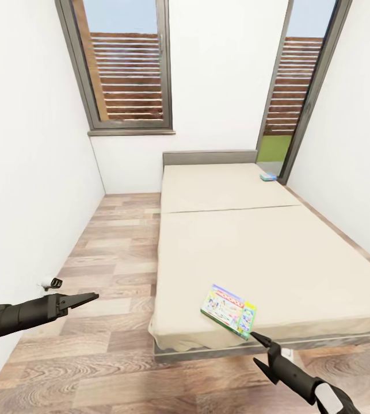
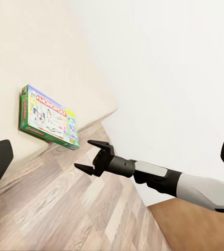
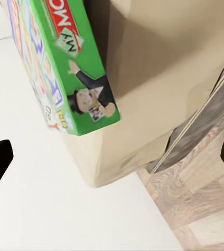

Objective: Put all the toys in the child's room - the three board games (two on the bed and one on the table), the two jigsaw puzzles on the table, and the tennis ball on the table - inside the toy box on the table in the child's room.

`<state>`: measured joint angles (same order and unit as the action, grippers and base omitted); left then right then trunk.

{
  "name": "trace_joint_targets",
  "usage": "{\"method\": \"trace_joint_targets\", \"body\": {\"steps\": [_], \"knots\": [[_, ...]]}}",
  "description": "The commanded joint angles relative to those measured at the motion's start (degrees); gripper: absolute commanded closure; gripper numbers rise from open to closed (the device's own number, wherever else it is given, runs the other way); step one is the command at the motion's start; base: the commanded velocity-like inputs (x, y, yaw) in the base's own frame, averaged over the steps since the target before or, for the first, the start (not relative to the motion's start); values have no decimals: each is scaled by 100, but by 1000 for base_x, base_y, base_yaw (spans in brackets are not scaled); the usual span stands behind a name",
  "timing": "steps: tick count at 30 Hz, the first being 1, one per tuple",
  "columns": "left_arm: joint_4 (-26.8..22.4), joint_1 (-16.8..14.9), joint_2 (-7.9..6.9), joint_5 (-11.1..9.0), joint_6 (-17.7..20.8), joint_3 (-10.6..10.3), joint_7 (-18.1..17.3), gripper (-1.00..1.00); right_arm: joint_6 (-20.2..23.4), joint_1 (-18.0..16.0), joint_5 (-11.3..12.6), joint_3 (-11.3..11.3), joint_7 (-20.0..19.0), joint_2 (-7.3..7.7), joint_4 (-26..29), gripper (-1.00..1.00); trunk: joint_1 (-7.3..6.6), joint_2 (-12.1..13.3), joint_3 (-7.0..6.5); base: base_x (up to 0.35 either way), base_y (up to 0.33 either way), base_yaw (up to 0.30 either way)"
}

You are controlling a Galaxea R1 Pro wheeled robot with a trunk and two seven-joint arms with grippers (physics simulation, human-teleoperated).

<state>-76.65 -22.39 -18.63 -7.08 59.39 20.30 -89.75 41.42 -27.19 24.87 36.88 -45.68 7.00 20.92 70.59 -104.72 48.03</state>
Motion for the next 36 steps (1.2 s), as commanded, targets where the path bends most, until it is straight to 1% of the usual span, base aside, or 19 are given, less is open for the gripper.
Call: {"method": "trace_joint_targets", "body": {"steps": [1, 9, 16, 25, 36], "knots": [[1, -3, -1, 5, 61, 0, -25, -100, 32, -5, 0, -11, -8, -3, 2, -100, 0, -2, 5, 31, 49, 0], [1, -3, -1, 5, 61, 0, -25, -100, 31, -6, 0, -69, -5, -8, 8, -100, 0, -2, 5, 12, 18, 0], [1, -3, 0, 5, 61, 0, -25, -100, 29, -4, 0, -76, -3, -8, 9, -100, 0, -2, 5, 84, 80, 0], [1, -3, 0, 5, 61, 0, -25, -100, 24, -5, 0, -77, 2, -6, 9, -100, 0, -2, 5, 27, 18, 0], [1, -3, 0, 5, 61, 0, -25, -100, 36, -6, 0, -84, 6, -5, 10, -100, 0, -2, 5, 98, 65, 0]]}}
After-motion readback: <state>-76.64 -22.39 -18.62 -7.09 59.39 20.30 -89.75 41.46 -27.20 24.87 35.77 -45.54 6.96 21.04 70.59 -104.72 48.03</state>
